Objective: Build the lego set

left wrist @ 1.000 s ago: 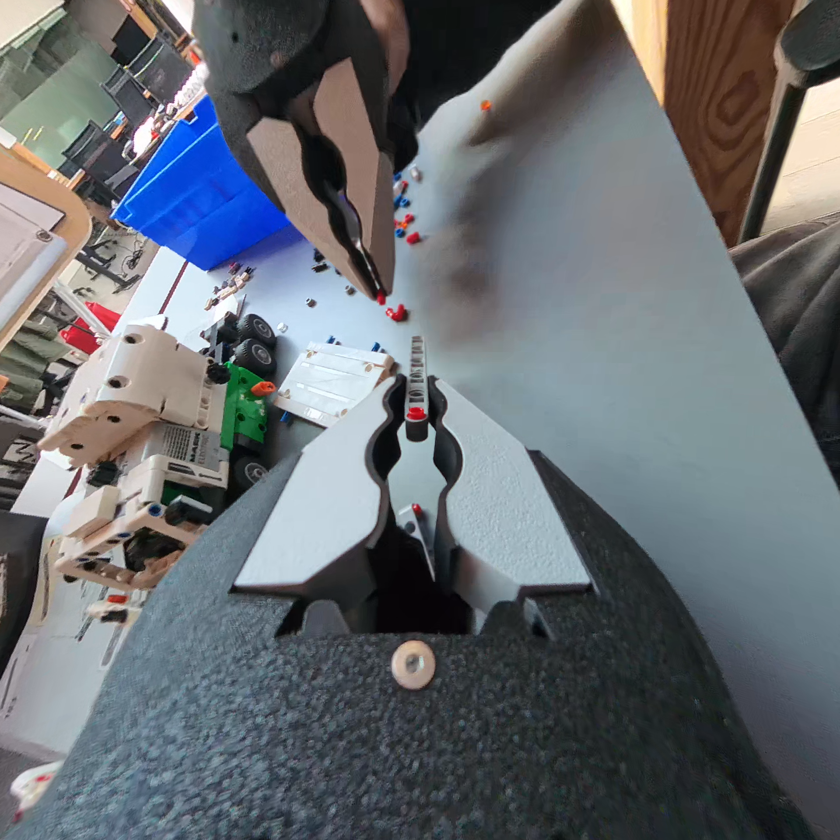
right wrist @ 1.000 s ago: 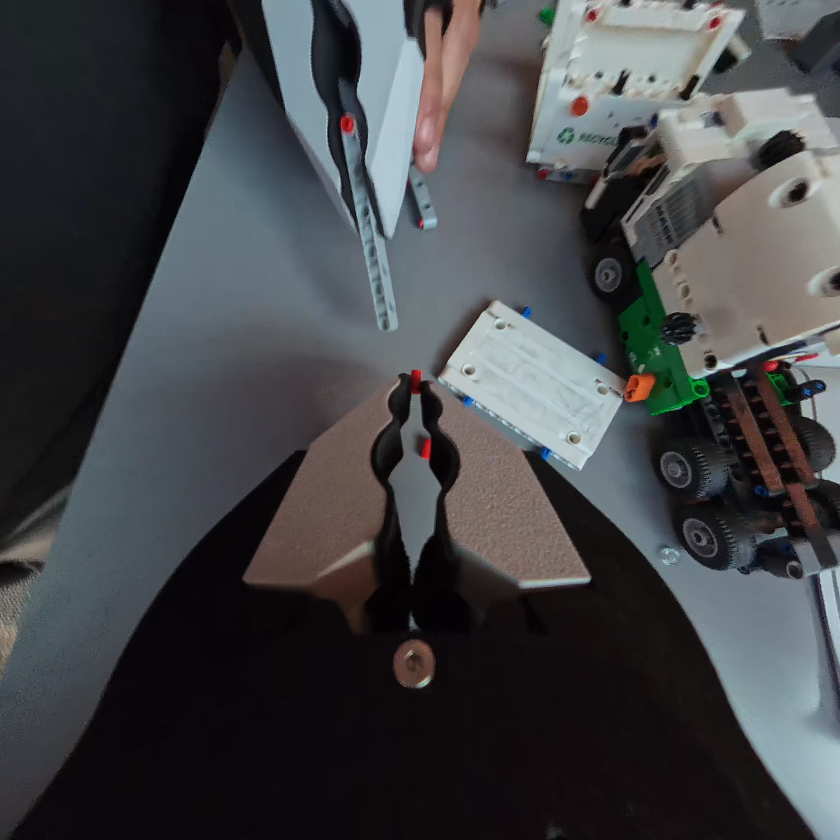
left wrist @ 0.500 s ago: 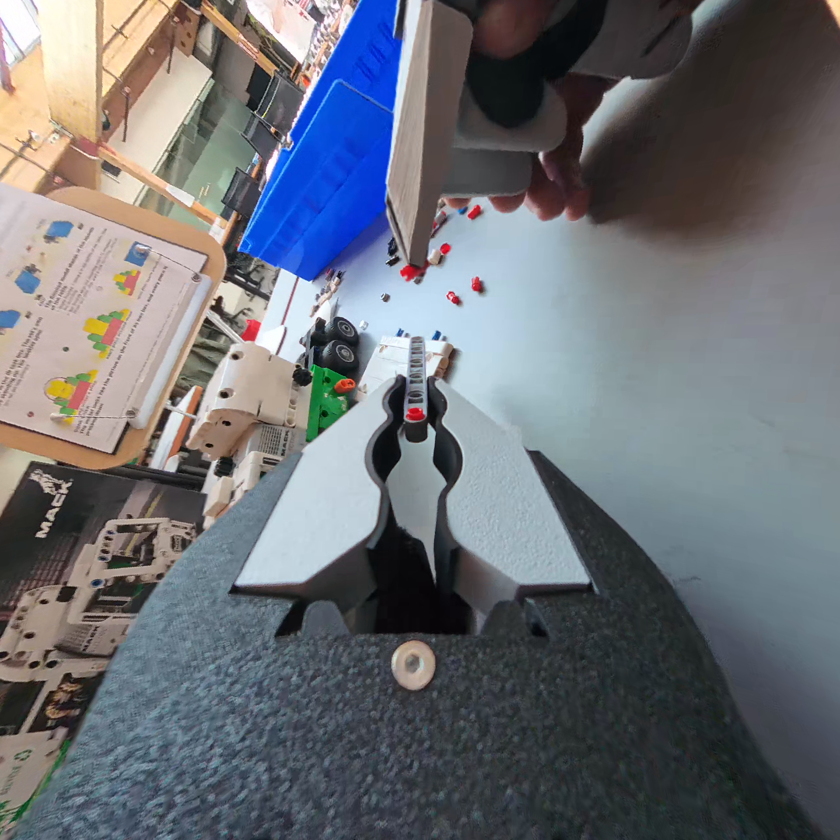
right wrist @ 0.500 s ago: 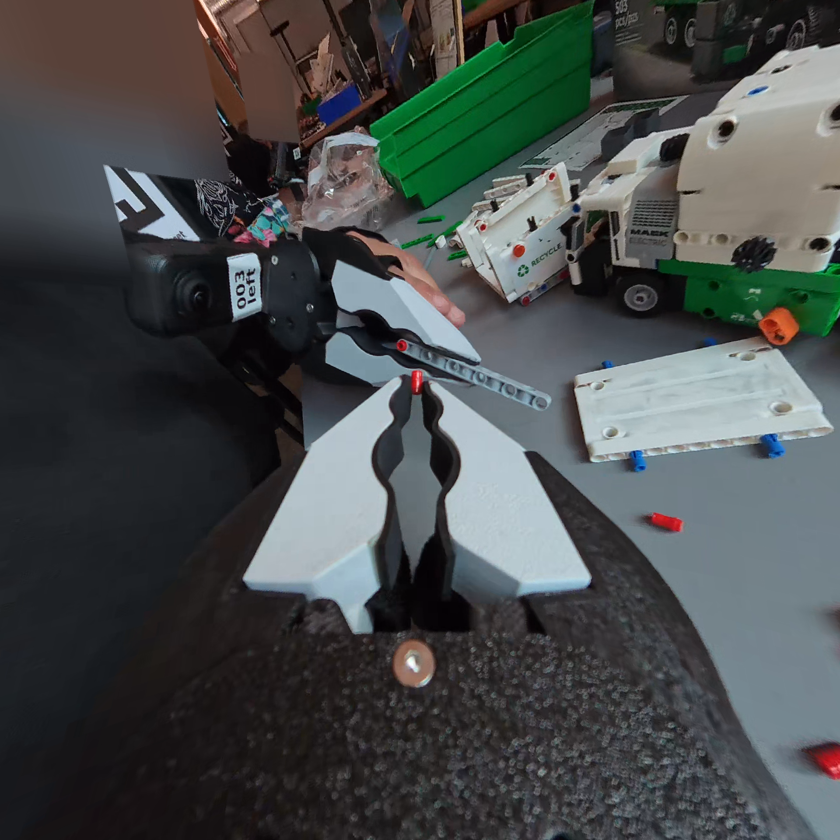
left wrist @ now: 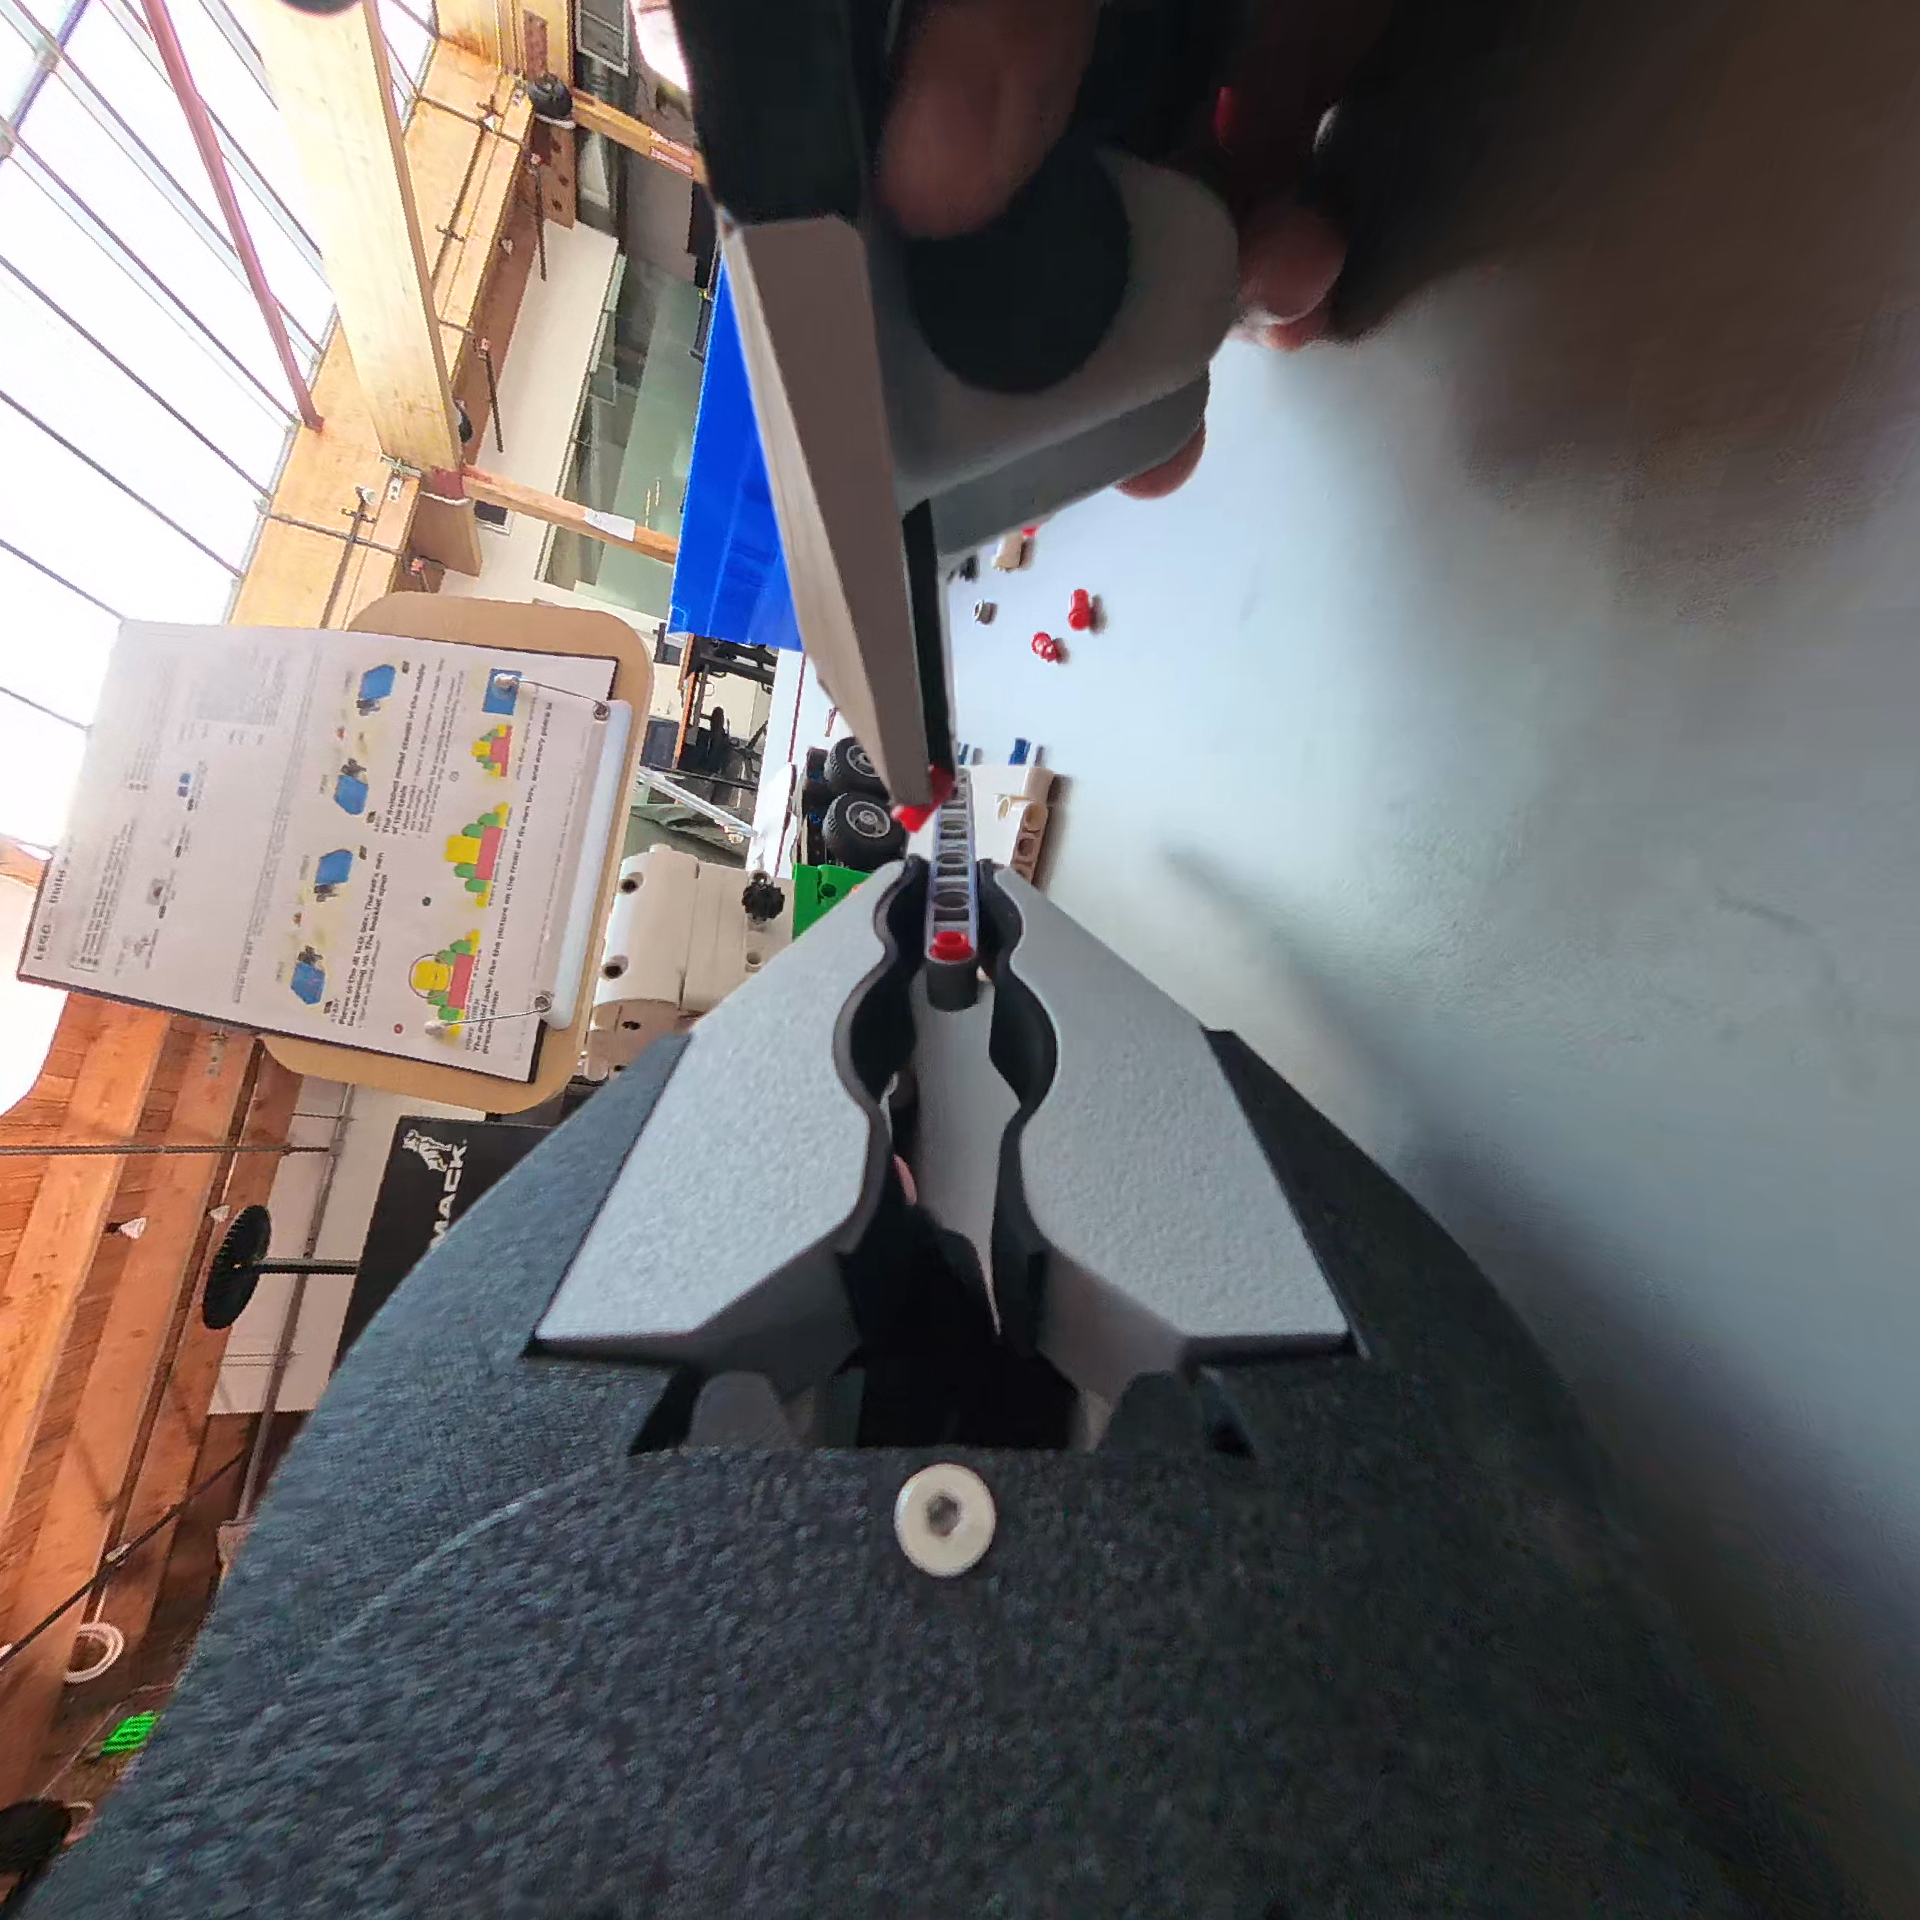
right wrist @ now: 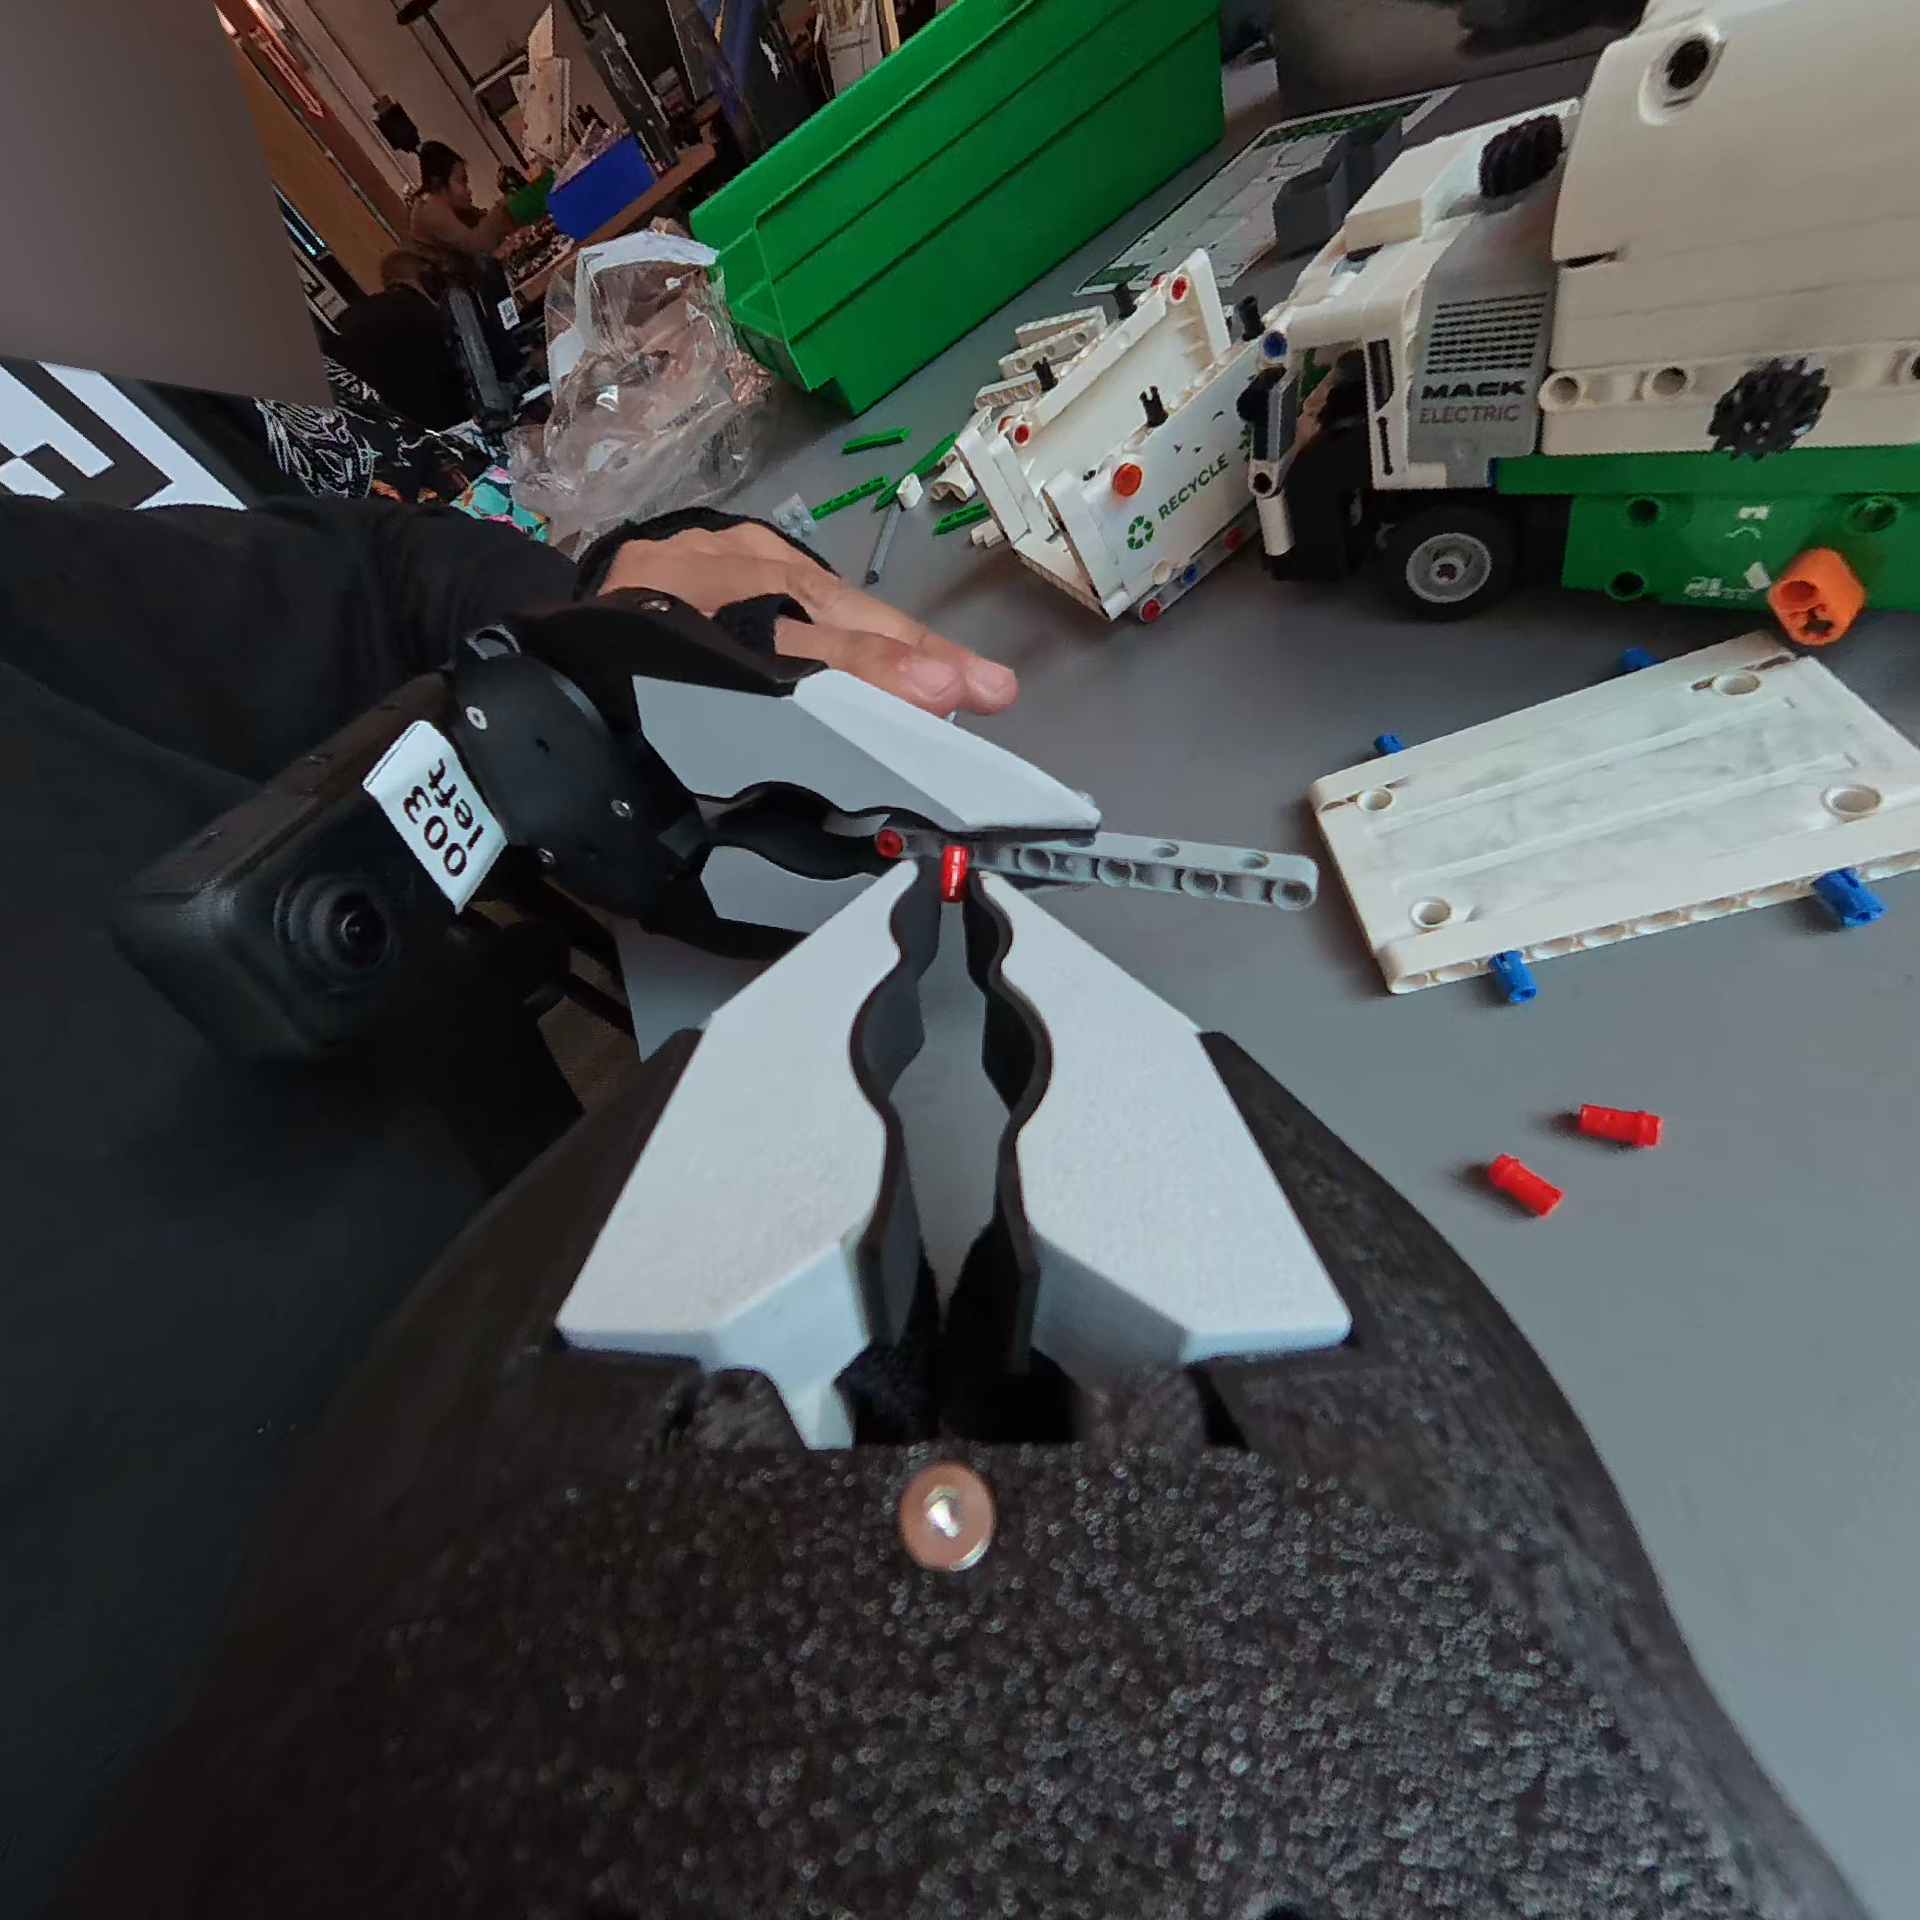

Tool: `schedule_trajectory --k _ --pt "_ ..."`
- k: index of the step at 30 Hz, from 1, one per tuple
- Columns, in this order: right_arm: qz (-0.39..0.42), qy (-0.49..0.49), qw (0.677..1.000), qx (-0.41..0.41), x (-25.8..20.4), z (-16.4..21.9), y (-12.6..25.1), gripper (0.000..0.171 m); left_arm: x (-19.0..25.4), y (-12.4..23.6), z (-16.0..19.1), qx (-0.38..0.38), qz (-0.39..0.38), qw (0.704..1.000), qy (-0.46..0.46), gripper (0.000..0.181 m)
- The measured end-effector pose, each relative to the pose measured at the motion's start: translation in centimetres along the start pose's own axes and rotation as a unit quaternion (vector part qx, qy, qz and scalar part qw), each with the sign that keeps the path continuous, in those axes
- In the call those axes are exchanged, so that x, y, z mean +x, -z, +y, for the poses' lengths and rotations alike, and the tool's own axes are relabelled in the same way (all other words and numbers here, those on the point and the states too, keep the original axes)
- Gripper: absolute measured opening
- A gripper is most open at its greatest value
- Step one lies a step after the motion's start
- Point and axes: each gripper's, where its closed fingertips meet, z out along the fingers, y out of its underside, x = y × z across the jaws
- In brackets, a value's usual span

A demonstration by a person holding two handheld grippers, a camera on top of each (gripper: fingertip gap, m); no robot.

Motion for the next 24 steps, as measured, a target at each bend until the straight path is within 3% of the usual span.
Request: schedule_trajectory --k 12,18,24 --pt "0.053 0.004 0.998 -0.036 1.3 0.8 -0.1 0.002 0.3 -0.3 0.1 -0.019 -0.008 0.999 -0.036 0.005" --pt "0.105 0.051 0.991 -0.067 2.0 1.8 -0.5 0.002 0.6 -0.2 0.1 -0.020 -0.021 0.995 -0.097 0.005" --pt "0.093 0.038 0.993 -0.060 1.8 1.6 -0.4 0.002 1.0 0.0 -0.1 -0.015 -0.033 0.987 -0.156 0.005"
